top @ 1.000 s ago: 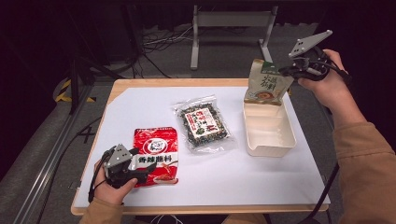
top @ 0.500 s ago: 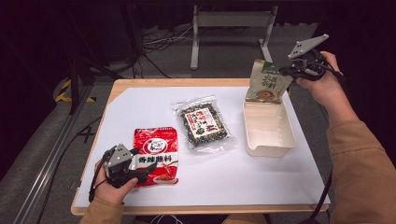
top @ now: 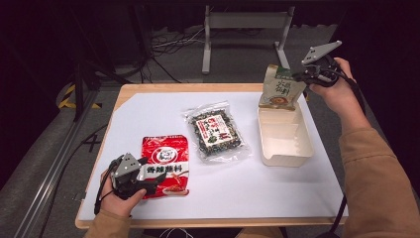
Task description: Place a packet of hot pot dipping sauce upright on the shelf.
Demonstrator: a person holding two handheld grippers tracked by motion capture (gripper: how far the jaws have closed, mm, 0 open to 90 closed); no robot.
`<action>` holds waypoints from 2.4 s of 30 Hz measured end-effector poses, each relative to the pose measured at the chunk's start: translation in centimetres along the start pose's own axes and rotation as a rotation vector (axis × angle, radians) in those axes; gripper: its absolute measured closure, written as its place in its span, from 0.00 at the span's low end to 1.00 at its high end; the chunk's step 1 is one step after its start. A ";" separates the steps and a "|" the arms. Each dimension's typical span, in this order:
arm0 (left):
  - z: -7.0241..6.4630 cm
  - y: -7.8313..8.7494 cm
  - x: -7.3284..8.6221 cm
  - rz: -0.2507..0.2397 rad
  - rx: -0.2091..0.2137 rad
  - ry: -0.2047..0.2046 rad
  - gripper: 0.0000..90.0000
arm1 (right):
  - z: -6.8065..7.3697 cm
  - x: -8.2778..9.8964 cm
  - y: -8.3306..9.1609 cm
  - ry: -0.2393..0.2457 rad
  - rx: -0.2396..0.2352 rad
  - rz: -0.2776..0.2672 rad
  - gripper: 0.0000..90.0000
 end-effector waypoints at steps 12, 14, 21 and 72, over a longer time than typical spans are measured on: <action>0.0 0.0 0.0 -0.001 0.002 0.001 0.18 | 0.2 0.5 -1.2 -0.005 -0.003 0.008 0.99; 0.0 0.0 0.0 0.001 0.003 -0.001 0.18 | 0.2 0.5 -1.2 -0.002 -0.007 0.010 0.99; -0.1 -0.2 0.0 0.001 0.003 0.005 0.18 | 0.2 0.8 -1.1 0.011 -0.007 0.028 0.99; -0.4 -0.9 -0.5 0.006 0.024 -0.018 0.18 | 1.4 3.3 -2.5 -0.139 0.026 0.054 0.49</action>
Point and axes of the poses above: each handheld gripper's, and its own axes: y roughly backward along the jaws, x roughly out of its underside, z roughly to its left, the point moved 8 cm from there along -y, roughly forward along the jaws, and after that the axes turned 10 degrees about y, right-handed, at the moved point
